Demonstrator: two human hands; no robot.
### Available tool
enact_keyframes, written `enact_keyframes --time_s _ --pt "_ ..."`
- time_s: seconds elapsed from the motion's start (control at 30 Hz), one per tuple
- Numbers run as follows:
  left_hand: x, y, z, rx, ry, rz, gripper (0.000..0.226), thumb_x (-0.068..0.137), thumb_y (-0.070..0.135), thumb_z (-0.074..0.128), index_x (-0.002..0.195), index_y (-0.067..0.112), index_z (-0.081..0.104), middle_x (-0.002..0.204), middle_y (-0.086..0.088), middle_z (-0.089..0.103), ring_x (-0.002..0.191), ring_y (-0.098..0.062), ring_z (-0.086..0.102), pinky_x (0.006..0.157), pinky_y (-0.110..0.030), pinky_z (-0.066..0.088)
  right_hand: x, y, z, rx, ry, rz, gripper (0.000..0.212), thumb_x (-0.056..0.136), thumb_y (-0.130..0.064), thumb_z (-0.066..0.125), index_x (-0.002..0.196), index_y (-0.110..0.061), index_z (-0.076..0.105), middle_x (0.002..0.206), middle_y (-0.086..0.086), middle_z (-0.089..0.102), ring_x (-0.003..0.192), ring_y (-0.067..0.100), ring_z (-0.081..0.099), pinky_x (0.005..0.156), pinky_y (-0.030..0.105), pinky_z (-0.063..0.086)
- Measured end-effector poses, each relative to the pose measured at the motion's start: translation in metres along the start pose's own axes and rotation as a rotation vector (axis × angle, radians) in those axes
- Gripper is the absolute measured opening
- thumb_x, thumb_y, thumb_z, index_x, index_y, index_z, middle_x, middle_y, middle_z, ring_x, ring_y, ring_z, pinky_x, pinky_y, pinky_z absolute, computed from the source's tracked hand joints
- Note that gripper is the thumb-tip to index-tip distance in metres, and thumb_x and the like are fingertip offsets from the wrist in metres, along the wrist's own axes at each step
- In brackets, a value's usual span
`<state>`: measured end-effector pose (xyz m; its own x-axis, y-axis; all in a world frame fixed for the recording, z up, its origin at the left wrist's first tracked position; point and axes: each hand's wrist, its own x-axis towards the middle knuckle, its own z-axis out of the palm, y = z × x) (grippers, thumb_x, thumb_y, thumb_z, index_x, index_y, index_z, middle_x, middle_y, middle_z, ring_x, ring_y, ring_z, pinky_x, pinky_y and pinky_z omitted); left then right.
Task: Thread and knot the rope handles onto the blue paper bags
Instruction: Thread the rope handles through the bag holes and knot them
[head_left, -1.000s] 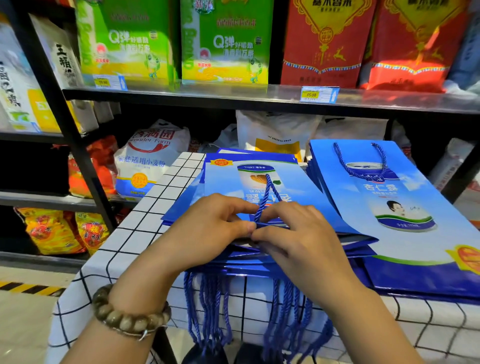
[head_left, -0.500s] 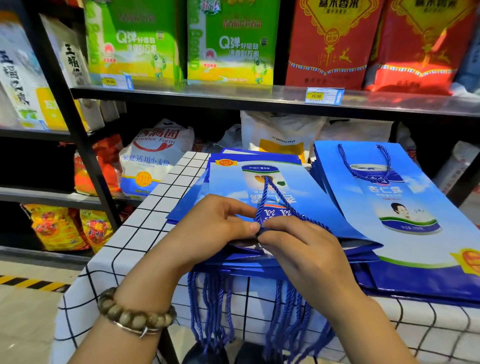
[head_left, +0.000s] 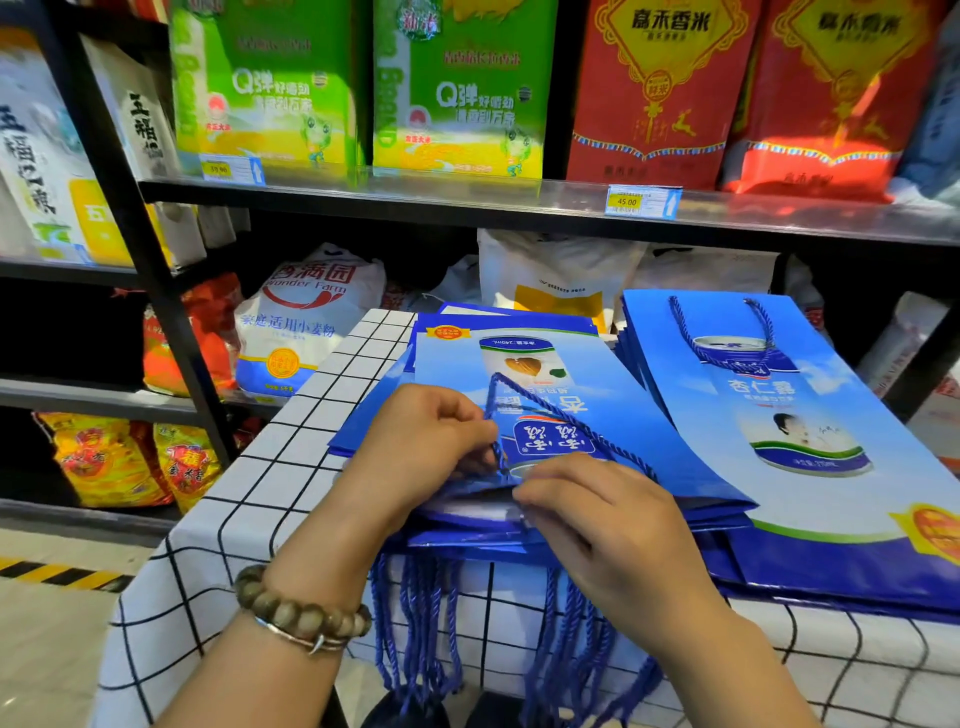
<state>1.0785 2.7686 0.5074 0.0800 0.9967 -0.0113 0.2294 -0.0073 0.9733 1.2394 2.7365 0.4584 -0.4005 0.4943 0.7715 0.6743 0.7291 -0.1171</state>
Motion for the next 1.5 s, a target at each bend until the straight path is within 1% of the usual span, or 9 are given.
enact_keyframes --time_s 0.2,0.4,0.63,0.8,0.9,1.03,1.17,1.37,1.5 --pt "0.0 -0.002 0.003 -0.028 0.076 0.025 0.022 0.081 0.0 0.06 0.061 0.009 0.055 0.044 0.001 0.061 0.042 -0.005 0.058 0.044 -0.012 0.044 0.004 -0.006 -0.008 0.019 -0.079 0.076 0.012 0.085 -0.03 0.051 0.096 -0.027 0.05 0.086 -0.007 0.065 0.077 0.011 0.057 0.068 0.023 0.043" --pt "-0.002 -0.007 0.002 -0.097 0.087 0.067 0.019 0.082 0.002 0.061 0.065 0.011 0.059 0.051 -0.001 0.061 0.048 -0.01 0.054 0.047 -0.015 0.045 0.013 -0.021 -0.001 -0.287 -0.304 0.024 0.053 0.068 -0.063 0.045 0.11 -0.032 0.052 0.092 -0.009 0.062 0.079 0.012 0.06 0.066 0.024 0.047" --pt "-0.011 0.0 -0.006 -0.202 0.315 0.3 0.023 0.084 -0.002 0.056 0.075 0.019 0.061 0.079 -0.004 0.068 0.067 -0.007 0.063 0.06 -0.014 0.048 0.014 -0.025 0.0 -0.295 -0.285 0.015 0.039 0.072 -0.058 0.038 0.076 -0.029 0.065 0.066 -0.011 0.059 0.061 0.014 0.059 0.055 0.023 0.046" --pt "-0.021 0.004 -0.016 -0.293 0.564 0.538 0.023 0.081 -0.004 0.056 0.075 0.019 0.058 0.058 0.009 0.058 0.054 -0.002 0.05 0.053 -0.01 0.043 0.037 -0.028 -0.016 -0.12 -0.032 0.254 0.036 0.08 -0.052 0.041 0.086 -0.029 0.068 0.073 -0.013 0.068 0.066 0.008 0.059 0.054 0.022 0.044" --pt "-0.029 0.007 -0.007 -0.243 0.367 0.545 0.014 0.075 0.004 0.052 0.073 0.015 0.06 0.051 0.007 0.055 0.047 -0.001 0.049 0.049 -0.011 0.04 0.056 -0.028 -0.027 0.175 0.177 0.415 0.023 0.081 -0.046 0.047 0.084 -0.031 0.063 0.063 -0.018 0.057 0.061 0.002 0.047 0.055 0.017 0.033" --pt "-0.026 0.011 0.01 -0.024 0.056 0.539 0.026 0.075 0.019 0.053 0.092 0.035 0.063 0.091 0.016 0.068 0.088 0.006 0.061 0.08 -0.005 0.042 0.082 -0.032 -0.039 0.489 0.432 0.507 0.019 0.085 -0.025 0.052 0.068 -0.031 0.055 0.057 -0.017 0.049 0.054 -0.002 0.038 0.052 0.012 0.03" --pt "-0.017 0.017 0.018 0.209 -0.031 0.592 0.043 0.075 0.026 0.047 0.111 0.049 0.046 0.131 0.018 0.045 0.118 0.022 0.032 0.093 0.006 0.018 0.097 -0.029 -0.046 0.948 0.709 0.657 0.031 0.093 -0.018 0.049 0.062 -0.023 0.053 0.061 -0.016 0.052 0.06 0.004 0.045 0.058 0.017 0.039" --pt "-0.003 0.021 0.007 0.242 0.021 0.667 0.042 0.074 0.026 0.05 0.113 0.042 0.048 0.132 0.015 0.044 0.119 0.018 0.034 0.101 -0.001 0.02 0.094 -0.001 -0.037 1.531 0.95 0.896 0.025 0.097 -0.016 0.04 0.114 -0.007 0.055 0.107 0.008 0.066 0.1 0.022 0.063 0.093 0.04 0.049" --pt "-0.002 0.006 -0.004 0.342 -0.102 0.474 0.033 0.081 0.033 0.057 0.113 0.043 0.053 0.132 0.016 0.048 0.122 0.008 0.039 0.107 -0.011 0.024 0.066 0.004 -0.018 1.465 0.88 1.131 0.019 0.093 -0.007 0.045 0.107 -0.004 0.057 0.095 0.007 0.069 0.088 0.02 0.066 0.074 0.027 0.056"
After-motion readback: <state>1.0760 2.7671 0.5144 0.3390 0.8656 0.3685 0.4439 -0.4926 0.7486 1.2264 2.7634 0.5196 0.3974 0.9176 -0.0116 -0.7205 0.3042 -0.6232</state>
